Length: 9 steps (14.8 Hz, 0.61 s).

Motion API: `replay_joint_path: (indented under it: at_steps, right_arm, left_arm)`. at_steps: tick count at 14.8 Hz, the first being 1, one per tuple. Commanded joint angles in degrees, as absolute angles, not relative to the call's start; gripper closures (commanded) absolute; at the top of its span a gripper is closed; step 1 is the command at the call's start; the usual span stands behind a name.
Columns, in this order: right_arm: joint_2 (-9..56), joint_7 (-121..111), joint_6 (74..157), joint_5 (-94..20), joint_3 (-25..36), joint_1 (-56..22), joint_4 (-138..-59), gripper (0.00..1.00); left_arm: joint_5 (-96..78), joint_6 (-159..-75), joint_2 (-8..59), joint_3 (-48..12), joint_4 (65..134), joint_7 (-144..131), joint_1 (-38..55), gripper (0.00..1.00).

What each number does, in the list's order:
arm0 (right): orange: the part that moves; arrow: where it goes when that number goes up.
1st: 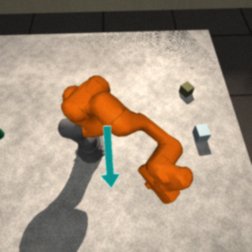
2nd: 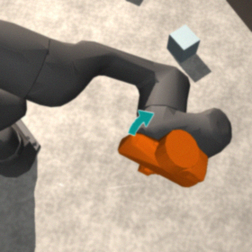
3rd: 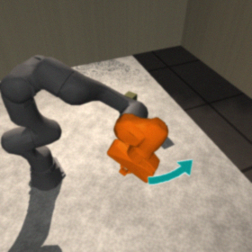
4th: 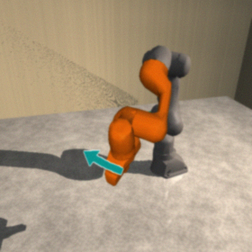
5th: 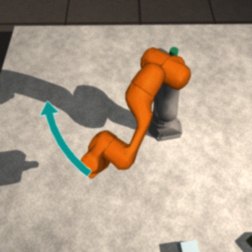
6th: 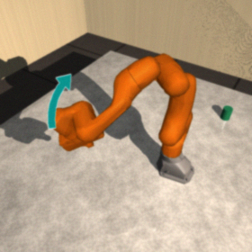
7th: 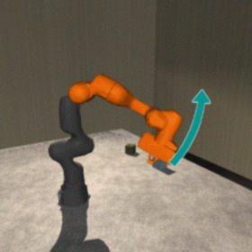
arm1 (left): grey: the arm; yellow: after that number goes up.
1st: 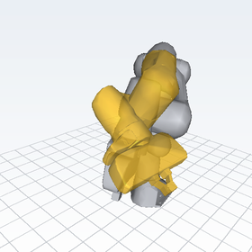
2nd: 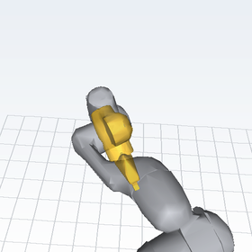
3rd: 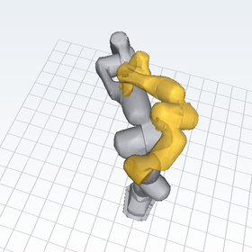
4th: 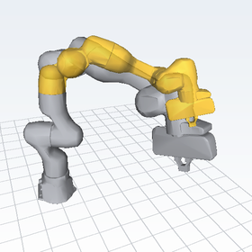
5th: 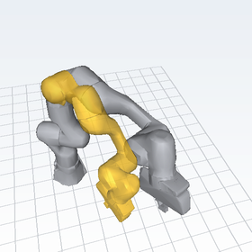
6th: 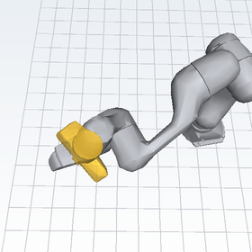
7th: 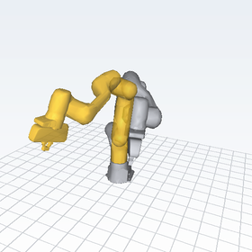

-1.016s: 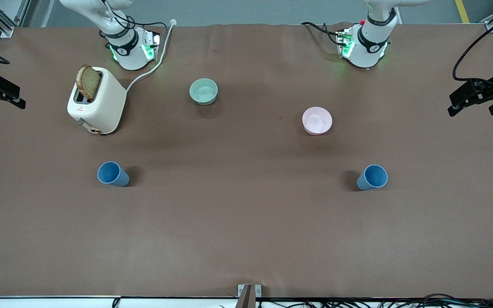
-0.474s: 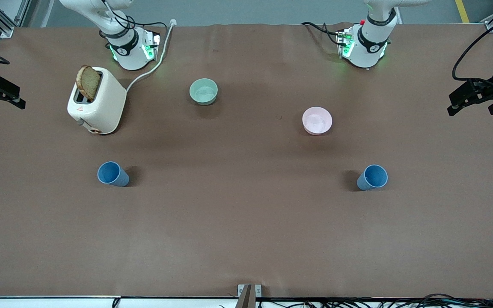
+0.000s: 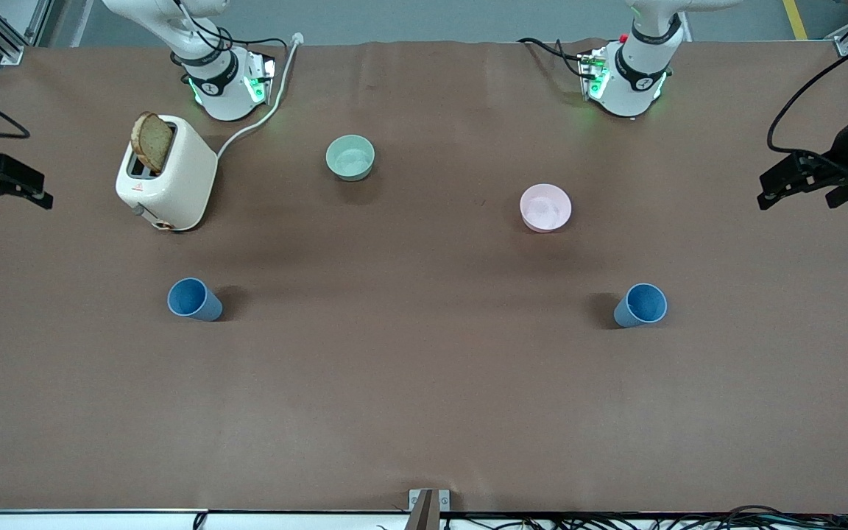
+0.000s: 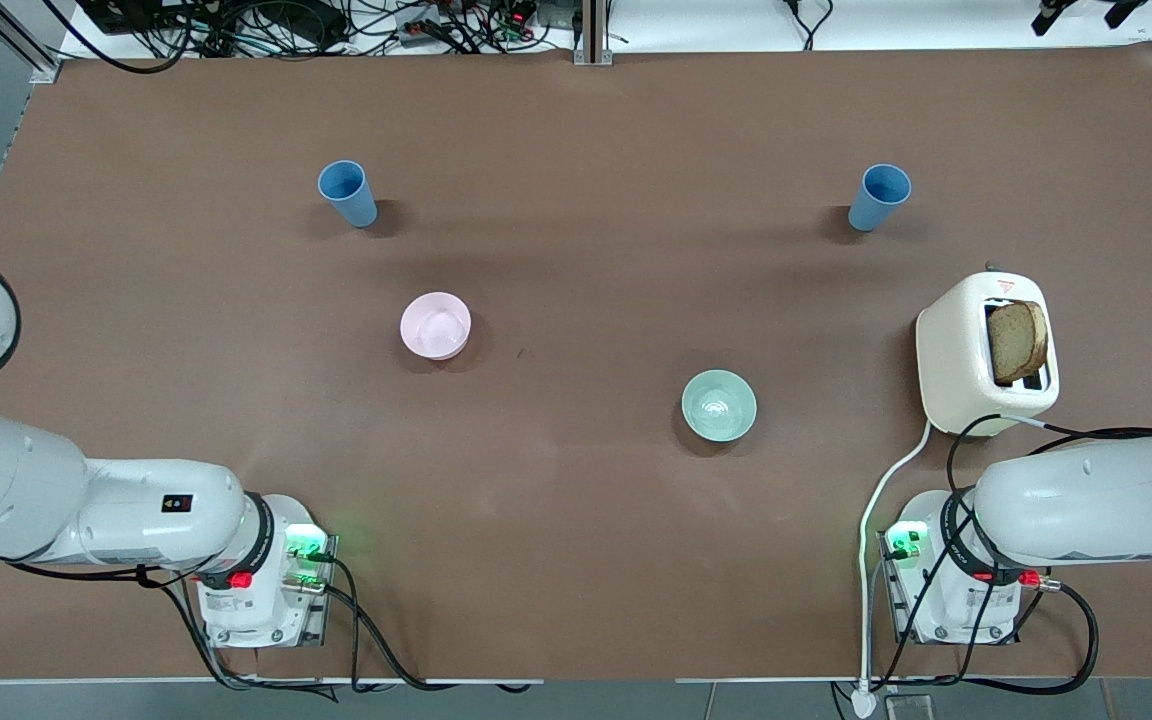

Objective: Stack blue cups with both arms
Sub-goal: 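Reach the left and right grippers toward the two blue cups, then lower both grippers around the blue cups and close them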

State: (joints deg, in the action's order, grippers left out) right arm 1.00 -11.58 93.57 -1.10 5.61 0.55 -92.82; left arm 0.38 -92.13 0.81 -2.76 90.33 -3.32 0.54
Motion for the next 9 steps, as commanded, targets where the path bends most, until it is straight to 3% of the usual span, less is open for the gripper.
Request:
replay_joint_path:
  at_steps: [1, 4, 9]
  right_arm:
    - [0.61, -10.99, 100.34, -0.26, 5.10, 1.49, -99.38, 0.02]
    - [2.01, -10.90, 110.63, -0.44, 5.10, 1.58, -106.24, 0.02]
    - [10.62, -10.29, 116.89, -1.40, 5.01, 1.32, -106.79, 0.05]
  left_arm:
    - [0.35, -91.14, 3.51, -2.90, 89.12, -2.46, 0.00, 0.00]
    - [0.35, -91.14, 7.97, -2.90, 89.56, -2.37, 0.79, 0.00]
    - [0.53, -94.90, 20.11, -2.99, 89.82, -2.29, 0.88, 0.00]
